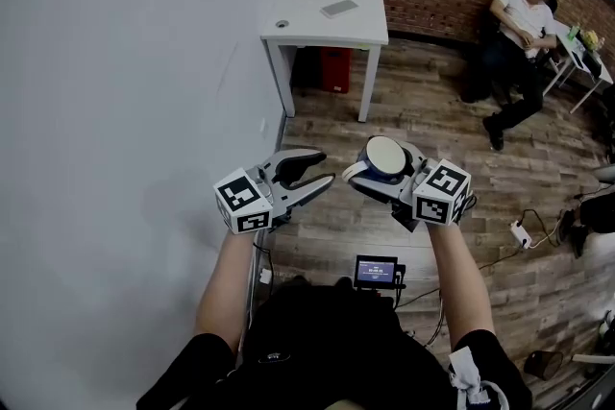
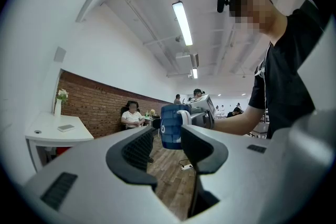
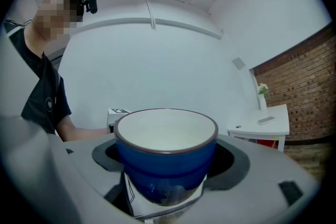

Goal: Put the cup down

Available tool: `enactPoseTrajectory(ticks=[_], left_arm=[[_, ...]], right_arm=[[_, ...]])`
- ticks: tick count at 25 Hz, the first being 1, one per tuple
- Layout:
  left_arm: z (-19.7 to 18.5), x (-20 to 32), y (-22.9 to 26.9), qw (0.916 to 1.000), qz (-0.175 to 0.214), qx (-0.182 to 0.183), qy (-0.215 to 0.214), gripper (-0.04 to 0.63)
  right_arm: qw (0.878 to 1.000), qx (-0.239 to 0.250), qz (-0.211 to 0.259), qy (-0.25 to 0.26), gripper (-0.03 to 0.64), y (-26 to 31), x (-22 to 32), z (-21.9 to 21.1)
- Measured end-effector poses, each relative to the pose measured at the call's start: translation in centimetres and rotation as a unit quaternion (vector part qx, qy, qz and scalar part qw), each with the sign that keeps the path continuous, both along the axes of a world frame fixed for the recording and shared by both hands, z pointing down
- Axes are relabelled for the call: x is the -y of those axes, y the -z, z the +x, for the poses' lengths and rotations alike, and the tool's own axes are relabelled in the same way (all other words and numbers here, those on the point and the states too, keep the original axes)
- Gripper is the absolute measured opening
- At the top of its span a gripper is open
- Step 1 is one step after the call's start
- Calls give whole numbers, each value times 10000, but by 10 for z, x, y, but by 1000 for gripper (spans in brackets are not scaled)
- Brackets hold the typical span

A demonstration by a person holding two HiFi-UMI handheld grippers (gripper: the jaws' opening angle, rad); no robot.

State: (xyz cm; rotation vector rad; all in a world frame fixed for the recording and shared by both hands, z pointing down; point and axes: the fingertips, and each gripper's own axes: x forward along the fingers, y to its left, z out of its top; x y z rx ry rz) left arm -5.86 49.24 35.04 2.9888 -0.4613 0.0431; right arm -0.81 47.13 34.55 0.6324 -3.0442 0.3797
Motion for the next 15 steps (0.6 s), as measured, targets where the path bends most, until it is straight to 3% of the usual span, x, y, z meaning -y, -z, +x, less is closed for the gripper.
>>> enactPoseTrajectory(ticks=[15], left_arm=[[32,23,-19,9997,-92,114,172,162]], right_arm=[[9998,117,-138,-3,416,-19,24,42]])
